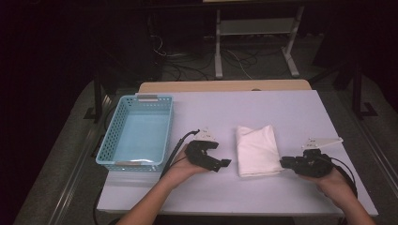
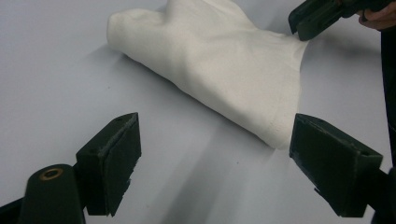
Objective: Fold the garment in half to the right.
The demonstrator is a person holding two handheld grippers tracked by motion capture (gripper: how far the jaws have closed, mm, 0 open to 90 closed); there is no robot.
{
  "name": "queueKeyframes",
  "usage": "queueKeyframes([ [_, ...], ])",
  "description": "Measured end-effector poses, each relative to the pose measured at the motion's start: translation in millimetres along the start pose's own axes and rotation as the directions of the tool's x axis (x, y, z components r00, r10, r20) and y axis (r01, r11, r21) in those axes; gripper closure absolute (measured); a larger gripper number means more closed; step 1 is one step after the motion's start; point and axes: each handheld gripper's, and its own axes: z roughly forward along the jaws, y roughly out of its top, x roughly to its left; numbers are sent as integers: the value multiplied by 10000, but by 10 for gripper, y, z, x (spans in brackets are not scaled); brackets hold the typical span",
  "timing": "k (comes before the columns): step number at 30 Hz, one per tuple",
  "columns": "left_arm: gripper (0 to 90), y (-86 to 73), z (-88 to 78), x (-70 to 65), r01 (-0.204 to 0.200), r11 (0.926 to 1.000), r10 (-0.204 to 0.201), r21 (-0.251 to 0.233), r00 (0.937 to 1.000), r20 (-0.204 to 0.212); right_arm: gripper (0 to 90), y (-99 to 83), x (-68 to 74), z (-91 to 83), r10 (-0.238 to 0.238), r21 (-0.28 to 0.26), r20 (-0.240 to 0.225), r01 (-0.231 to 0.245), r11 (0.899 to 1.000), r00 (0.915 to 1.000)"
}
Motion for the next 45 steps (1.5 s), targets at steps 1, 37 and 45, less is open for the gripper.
queueKeyframes([
  [1,163,3,2,0,-5,10000,5,12,10000,-10,759,-14,6,12,-54,66,-51,55,10000,10000],
  [37,163,7,45,-8,-46,9999,47,114,10000,-53,801,-133,123,264,-1713,723,69,1704,9827,9852],
  [45,134,32,70,21,-62,9999,64,107,9998,-192,805,-122,127,267,-1720,797,61,1710,9820,9851],
])
